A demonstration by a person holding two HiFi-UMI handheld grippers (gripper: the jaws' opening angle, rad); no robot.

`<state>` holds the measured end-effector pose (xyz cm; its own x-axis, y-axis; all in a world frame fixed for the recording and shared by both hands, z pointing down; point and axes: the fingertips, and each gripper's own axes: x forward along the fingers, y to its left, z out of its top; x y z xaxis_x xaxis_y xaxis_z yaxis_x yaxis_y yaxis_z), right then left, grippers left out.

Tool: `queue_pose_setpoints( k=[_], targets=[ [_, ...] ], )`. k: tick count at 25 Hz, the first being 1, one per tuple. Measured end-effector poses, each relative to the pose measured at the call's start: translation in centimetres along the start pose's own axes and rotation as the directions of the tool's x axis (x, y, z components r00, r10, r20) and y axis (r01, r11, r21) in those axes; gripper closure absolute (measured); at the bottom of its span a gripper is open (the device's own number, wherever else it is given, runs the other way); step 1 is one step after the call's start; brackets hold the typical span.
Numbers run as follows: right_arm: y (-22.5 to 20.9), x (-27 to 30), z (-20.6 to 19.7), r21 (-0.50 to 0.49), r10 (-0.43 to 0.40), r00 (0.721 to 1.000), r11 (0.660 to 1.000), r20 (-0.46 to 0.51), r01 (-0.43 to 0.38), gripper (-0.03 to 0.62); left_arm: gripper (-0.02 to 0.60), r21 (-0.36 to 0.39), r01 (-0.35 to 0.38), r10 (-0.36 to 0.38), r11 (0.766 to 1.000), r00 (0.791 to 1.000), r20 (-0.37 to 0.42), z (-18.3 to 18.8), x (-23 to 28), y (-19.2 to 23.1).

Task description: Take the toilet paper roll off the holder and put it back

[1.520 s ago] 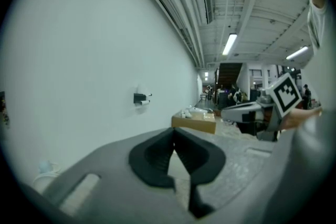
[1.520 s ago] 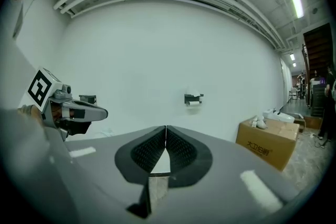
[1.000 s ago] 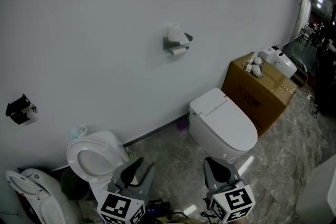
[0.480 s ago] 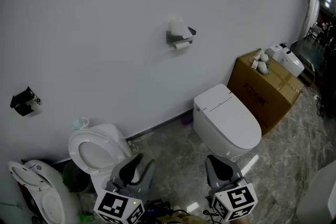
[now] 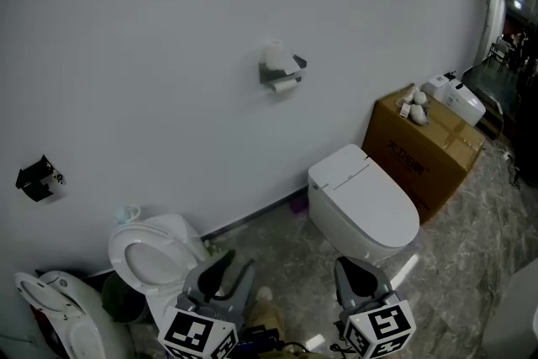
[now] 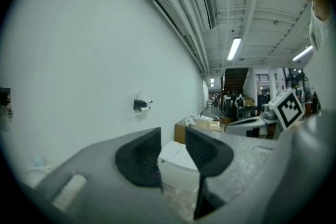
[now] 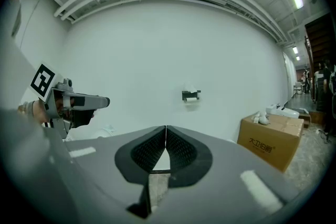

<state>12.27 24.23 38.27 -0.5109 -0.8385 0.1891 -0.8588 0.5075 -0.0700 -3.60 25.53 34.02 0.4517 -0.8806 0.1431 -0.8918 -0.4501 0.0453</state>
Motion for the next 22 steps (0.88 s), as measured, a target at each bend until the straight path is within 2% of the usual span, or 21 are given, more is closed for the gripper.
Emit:
queue_pose_setpoints(
  k=[8, 22],
  targets=[
    [-1.9, 2.8, 0.9, -0.007, -0.041, 0.999, 0.999, 0.002, 0.041, 0.588, 0.433, -0.008, 0.004, -0.004, 1.000, 1.000, 0.021, 1.1, 3.7, 2.7],
    [-5.4, 12.6, 3.8, -0.002, -0.096, 0.995, 0.995, -0.016, 0.096, 0.588, 0.431, 0.001, 0.062, -0.062, 0.998, 0.998, 0.006, 3.2, 13.4, 9.7]
  ],
)
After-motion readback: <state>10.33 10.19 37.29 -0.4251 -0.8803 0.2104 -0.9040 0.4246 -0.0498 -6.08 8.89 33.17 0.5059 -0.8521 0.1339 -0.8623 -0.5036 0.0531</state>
